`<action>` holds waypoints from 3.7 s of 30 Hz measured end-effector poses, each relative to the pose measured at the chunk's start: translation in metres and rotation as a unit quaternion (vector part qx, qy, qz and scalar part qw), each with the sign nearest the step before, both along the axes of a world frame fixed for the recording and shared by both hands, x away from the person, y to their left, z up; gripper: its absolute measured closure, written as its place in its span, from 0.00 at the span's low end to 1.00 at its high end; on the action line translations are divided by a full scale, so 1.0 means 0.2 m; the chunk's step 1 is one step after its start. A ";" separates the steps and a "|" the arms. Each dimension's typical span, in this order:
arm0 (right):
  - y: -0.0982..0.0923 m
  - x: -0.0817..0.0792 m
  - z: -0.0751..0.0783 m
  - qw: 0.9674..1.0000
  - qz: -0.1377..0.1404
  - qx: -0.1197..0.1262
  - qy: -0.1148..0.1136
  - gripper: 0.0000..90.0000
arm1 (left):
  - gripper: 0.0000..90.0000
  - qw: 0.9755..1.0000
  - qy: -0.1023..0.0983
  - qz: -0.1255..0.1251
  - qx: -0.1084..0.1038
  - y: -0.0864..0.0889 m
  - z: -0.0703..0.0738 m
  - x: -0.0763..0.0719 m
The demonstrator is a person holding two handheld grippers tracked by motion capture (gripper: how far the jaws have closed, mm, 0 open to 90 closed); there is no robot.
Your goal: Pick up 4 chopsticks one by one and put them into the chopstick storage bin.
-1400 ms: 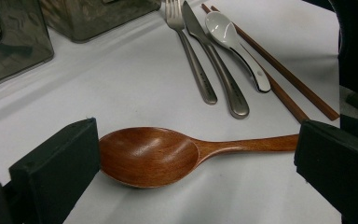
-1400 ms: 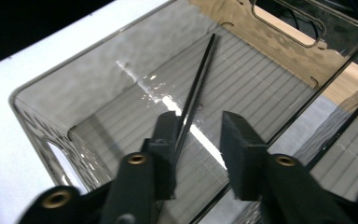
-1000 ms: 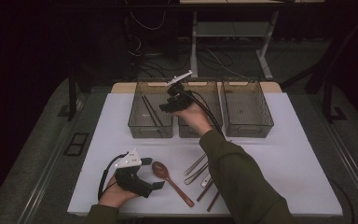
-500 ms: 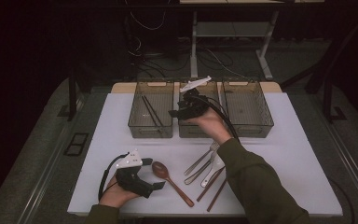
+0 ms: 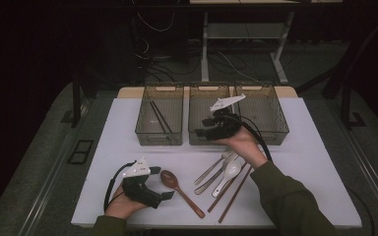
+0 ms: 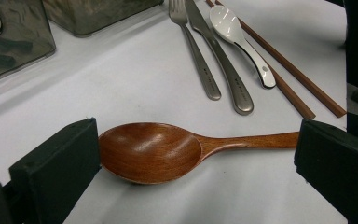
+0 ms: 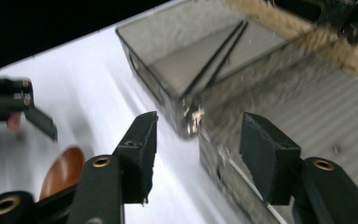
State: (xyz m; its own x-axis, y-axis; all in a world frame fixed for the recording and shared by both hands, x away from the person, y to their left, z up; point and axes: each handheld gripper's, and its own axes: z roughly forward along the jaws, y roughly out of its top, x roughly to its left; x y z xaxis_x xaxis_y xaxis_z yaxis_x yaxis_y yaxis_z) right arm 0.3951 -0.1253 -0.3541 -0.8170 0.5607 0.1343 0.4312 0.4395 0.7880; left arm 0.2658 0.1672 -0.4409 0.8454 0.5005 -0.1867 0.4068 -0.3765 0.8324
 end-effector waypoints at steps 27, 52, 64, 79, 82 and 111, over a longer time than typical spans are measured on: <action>-0.46 -0.31 -0.24 0.998 -0.009 -0.052 0.027 0.99 | 0.00 1.000 -0.001 0.001 0.001 0.00 0.00 0.00; -0.78 -0.24 -0.42 0.986 -0.106 -0.110 0.072 1.00 | 0.00 1.000 -0.002 -0.001 0.002 0.00 0.00 0.00; -0.76 -0.20 -0.44 0.985 -0.110 -0.109 0.072 1.00 | 0.00 1.000 0.000 0.000 0.002 0.00 0.00 0.00; -0.71 -0.14 -0.45 0.985 -0.115 -0.105 0.068 1.00 | 0.00 1.000 0.000 -0.001 0.002 0.00 0.00 0.00; -0.70 -0.13 -0.45 0.986 -0.115 -0.104 0.067 1.00 | 0.00 1.000 0.000 -0.001 0.002 0.00 0.00 0.00; -0.47 -0.52 -0.31 0.994 0.036 -0.078 0.063 0.99 | 0.00 1.000 -0.001 -0.002 0.004 -0.01 0.01 -0.01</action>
State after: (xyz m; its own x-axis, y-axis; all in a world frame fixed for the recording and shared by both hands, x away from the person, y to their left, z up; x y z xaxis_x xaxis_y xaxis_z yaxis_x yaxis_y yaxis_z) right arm 0.2919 -0.2192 -0.4158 -0.8380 0.5235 0.1542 0.4852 0.5854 0.6495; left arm 0.2647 0.1658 -0.4397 0.8481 0.4978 -0.1813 0.4030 -0.3842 0.8306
